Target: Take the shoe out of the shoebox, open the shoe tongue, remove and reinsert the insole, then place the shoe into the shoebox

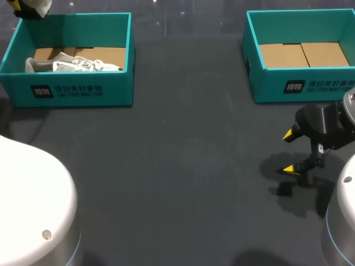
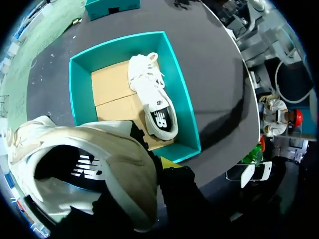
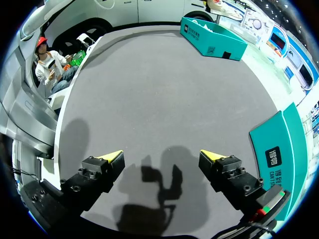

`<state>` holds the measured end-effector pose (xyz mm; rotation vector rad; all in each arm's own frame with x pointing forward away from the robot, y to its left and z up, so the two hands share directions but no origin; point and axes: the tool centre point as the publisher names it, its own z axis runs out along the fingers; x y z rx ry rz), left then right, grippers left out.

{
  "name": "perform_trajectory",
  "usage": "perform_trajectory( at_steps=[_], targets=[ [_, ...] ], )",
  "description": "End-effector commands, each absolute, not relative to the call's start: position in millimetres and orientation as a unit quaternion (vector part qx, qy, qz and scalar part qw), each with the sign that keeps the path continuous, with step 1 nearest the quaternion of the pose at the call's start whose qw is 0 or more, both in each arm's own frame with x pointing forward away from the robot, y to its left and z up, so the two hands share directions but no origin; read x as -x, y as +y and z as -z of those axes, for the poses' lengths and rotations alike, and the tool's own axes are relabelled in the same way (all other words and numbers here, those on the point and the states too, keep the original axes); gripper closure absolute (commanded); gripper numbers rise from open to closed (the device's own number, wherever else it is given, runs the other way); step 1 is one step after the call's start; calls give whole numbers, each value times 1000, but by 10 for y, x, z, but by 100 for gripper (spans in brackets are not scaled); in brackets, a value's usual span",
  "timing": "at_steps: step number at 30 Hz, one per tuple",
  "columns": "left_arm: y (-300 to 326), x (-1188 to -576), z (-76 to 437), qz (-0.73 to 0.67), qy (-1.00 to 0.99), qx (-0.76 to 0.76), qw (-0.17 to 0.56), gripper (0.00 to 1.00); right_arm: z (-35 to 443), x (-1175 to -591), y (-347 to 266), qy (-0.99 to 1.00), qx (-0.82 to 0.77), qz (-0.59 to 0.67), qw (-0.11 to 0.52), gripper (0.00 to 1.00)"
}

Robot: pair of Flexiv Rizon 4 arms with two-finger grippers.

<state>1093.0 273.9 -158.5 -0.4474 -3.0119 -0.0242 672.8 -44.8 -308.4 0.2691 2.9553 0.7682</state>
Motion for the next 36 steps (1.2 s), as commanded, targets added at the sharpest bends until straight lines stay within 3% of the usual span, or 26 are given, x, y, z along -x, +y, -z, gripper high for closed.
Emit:
perform_trajectory(
  at_steps=[1, 3, 17, 24, 28, 36],
  targets=[
    [2850, -10969, 1587, -9, -960, 276, 38, 100, 3085, -6714, -449, 964, -88, -250, 39, 0],
    [2910, -10920, 1596, 35, -911, 411, 11, 100, 3085, -6714, -449, 964, -88, -250, 39, 0],
    [2938, -10925, 1605, 75, -908, 413, -4, 100, 3085, -6714, -449, 964, -88, -250, 39, 0],
    [3069, -11125, 1759, 80, -839, 537, 8, 100, 3085, -6714, -449, 964, -88, -250, 39, 0],
    [3207, -11197, 1766, 62, -767, 637, -31, 100, 3085, -6714, -449, 964, -88, -250, 39, 0],
    [3207, -11197, 1766, 62, -767, 637, -31, 100, 3085, -6714, -449, 964, -88, -250, 39, 0]
  ],
)
